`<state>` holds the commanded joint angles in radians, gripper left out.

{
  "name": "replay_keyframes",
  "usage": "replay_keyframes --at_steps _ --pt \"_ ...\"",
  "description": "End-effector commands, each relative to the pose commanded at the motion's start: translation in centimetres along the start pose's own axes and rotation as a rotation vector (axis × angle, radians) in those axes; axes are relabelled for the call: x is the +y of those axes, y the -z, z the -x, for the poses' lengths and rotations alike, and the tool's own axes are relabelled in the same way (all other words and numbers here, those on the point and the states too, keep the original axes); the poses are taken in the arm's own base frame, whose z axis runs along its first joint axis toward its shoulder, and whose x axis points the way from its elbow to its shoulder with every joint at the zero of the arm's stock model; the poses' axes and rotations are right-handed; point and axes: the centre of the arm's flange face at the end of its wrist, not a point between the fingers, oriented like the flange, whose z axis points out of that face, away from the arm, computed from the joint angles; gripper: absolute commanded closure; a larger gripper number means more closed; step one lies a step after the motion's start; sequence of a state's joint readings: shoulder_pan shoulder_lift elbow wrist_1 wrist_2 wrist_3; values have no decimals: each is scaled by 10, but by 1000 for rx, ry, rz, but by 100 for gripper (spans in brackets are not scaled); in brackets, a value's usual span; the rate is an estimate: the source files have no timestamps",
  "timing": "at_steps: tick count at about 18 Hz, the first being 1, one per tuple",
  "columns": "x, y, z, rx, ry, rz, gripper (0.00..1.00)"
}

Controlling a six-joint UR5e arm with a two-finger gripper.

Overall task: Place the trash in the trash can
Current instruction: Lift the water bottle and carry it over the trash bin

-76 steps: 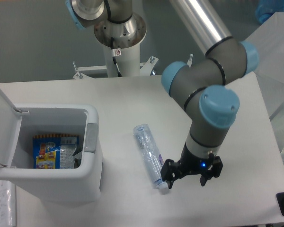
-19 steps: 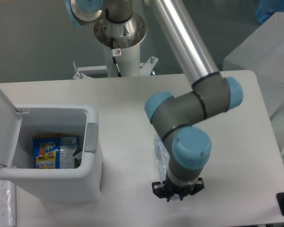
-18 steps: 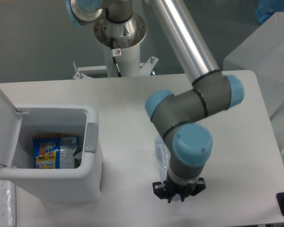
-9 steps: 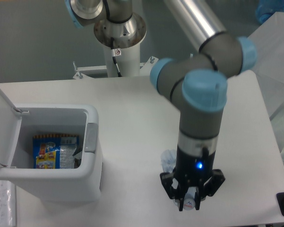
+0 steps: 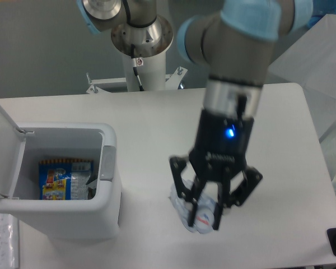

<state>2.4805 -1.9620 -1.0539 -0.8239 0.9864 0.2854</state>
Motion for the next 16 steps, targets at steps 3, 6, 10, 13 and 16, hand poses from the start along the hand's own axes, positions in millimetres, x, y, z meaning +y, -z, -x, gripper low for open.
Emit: replay_keyframes --at_steps 3,6,10,13,16 --pt "-19 29 -34 6 -42 -49 100" --pt "-30 40 -65 41 -76 -77 100" --pt "-35 44 -119 167 -87 -98 100" --pt "-33 42 -154 264 -95 -99 100" --pt "-26 45 -180 302 -110 -89 99"
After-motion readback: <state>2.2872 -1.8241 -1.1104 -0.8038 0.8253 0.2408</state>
